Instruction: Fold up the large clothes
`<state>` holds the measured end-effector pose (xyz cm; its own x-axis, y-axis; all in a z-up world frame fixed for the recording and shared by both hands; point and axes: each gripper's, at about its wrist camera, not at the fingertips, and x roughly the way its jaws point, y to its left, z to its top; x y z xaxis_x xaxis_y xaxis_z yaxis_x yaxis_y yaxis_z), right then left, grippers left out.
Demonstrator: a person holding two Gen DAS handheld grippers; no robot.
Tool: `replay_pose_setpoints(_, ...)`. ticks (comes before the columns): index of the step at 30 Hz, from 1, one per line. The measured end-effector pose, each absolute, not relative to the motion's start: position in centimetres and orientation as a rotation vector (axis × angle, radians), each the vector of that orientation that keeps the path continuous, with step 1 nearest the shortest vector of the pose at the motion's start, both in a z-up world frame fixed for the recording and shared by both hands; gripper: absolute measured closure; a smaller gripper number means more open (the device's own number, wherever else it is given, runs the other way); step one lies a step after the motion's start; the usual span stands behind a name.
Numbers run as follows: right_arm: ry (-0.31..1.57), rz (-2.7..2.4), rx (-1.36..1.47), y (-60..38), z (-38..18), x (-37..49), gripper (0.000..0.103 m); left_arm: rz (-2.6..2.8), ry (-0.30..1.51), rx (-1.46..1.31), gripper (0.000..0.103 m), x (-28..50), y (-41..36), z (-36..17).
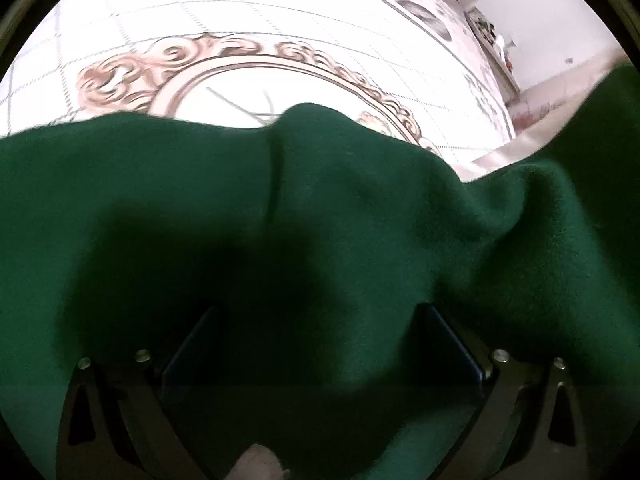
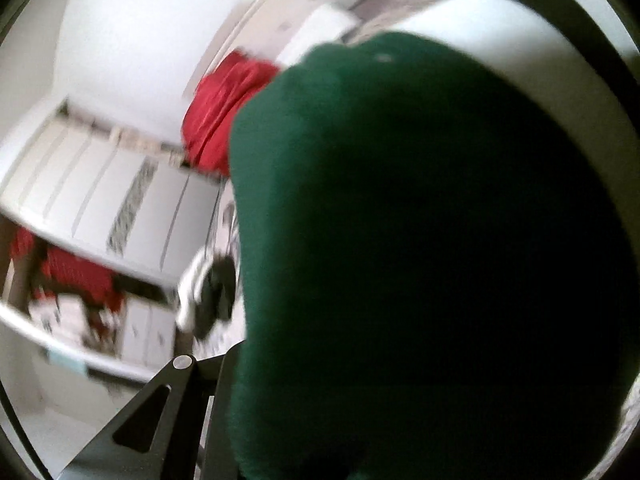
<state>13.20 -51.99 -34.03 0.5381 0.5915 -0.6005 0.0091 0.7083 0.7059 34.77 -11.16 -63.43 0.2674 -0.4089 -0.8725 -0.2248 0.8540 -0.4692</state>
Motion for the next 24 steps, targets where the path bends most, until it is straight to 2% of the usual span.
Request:
replay_pose_setpoints(5, 1.006, 0.501, 0.51, -41.7, -31.3, 12.4, 0.083, -0.005, 1.244, -0.699, 0.0, 29.2, -3.6, -59.6)
replay_pose_setpoints(10, 1.056, 0.654, 0.238, -27.1, -31.8, 9.6, 0.083, 0.307, 1.179, -0.685, 0.0, 17.5, 8.0, -55.6)
replay_pose_setpoints(13, 1.087, 0.726, 0.02, -17.1, -35.1, 6.4, 0.083, 0.472, 1.176, -0.677, 0.0, 11.3, 13.1, -54.6)
replay_pose_setpoints(17, 1.225, 0.76, -0.32, -5.4, -44.3, 0.8, 0.081, 0.647, 1.154, -0.721, 0.0, 4.6, 18.0, -53.4)
replay_pose_setpoints(20, 1.382, 0.788, -0.361, -2.6, -48.4, -0.9, 0.066, 0.707, 1.102, -0.763, 0.0, 3.0, 18.8, -51.9)
replay_pose_setpoints(22, 1.418, 0.872, -0.311, -2.4, -47.2, -1.6, 0.041, 0.709, 1.056, -0.785, 0.0, 2.6, 18.9, -50.5)
replay_pose_setpoints(23, 1.46, 0.937, -0.243, -3.0, -46.1, -1.7, 0.023, 0.703, 1.046, -0.793, 0.0, 3.1, 19.1, -50.1)
replay_pose_setpoints(24, 1.498, 0.985, -0.176, -3.8, -45.1, -1.6, 0.021, 0.69, 1.035, -0.803, 0.0, 3.6, 19.2, -49.7)
